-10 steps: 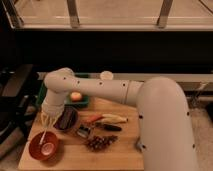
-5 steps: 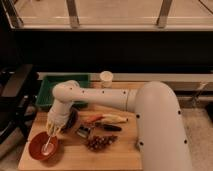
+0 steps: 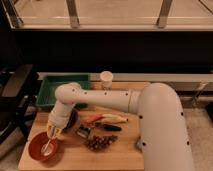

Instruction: Place fork in red bowl

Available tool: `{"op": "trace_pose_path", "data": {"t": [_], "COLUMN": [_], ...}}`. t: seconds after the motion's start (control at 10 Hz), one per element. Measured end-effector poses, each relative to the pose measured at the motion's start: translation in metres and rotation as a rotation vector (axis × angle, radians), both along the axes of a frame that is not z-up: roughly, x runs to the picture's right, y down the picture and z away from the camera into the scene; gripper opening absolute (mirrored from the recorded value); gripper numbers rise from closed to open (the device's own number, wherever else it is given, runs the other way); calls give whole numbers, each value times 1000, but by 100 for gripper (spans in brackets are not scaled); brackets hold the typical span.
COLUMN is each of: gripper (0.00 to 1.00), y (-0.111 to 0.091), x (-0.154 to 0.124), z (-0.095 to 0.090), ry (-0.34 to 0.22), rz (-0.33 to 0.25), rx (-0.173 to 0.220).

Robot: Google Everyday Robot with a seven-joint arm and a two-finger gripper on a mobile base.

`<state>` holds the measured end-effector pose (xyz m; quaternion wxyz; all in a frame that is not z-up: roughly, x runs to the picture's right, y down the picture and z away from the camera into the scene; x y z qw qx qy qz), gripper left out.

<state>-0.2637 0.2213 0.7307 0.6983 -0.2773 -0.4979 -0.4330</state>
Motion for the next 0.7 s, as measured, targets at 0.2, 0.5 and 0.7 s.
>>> {"op": "trace_pose_path", "data": {"t": [0.2,0.5,0.7], "gripper": [80,80,80], "y": [-3,-14,-35], "x": [-1,-3,8], "z": [-6,-20,-30], "ry": [-4,3,41], "rz": [2,-12,-7], "rx": [17,73,136]}}
